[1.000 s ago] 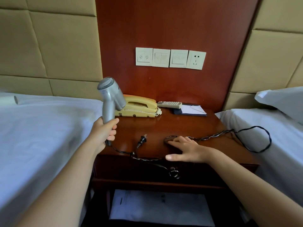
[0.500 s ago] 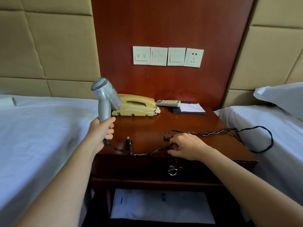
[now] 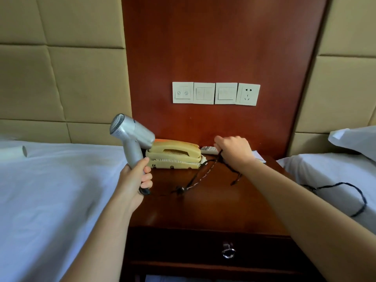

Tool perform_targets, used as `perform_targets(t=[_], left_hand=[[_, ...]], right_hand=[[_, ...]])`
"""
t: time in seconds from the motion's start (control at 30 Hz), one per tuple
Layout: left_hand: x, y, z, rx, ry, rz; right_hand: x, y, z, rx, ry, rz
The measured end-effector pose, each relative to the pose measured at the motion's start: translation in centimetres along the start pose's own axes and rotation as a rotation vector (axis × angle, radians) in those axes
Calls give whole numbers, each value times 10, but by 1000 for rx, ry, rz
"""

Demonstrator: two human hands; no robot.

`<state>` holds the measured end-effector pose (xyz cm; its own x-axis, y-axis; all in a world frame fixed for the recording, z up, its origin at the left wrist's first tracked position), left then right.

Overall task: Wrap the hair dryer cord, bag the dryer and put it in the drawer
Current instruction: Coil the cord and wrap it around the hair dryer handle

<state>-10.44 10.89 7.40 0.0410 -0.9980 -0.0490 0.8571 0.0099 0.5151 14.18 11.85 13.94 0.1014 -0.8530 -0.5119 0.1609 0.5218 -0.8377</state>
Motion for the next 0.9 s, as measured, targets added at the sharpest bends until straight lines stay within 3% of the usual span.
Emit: perform_targets(t=[0.17,0.3,0.37,0.53,0.67,0.77,0.9], left_hand=[[-5,6,3,8,34,10],[-6,7,5,41,63,32],[-5,5,5,19,68,36],[1,2,0,-62,31,29],[10,10,-8,-110,-27,-18],[21,22,-19,-101,-99,-46],[39,44,-45,-64,-223,-101]], right_hand=[[-48,-16,2,-37,-13,179],[-68,-19,-9,-56,-57,190],[-68,-11,-8,-84,4,108],[-36,9,19,-224,320,-349],[-1,12,33,-519,477,-576],[22,12,41,-810,665,-657],[43,14,40,-1047,697,-650]])
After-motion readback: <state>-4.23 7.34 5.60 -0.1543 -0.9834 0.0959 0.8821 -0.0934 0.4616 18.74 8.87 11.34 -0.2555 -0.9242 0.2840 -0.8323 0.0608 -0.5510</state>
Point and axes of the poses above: each hand's wrist, its own x-axis away from the middle knuckle, its own y-axis out of the palm, z = x × y, the point moved 4 cm from there along -x, towards the middle knuckle, and after that the axes turned 4 degrees about y, right-handed, at the moved point
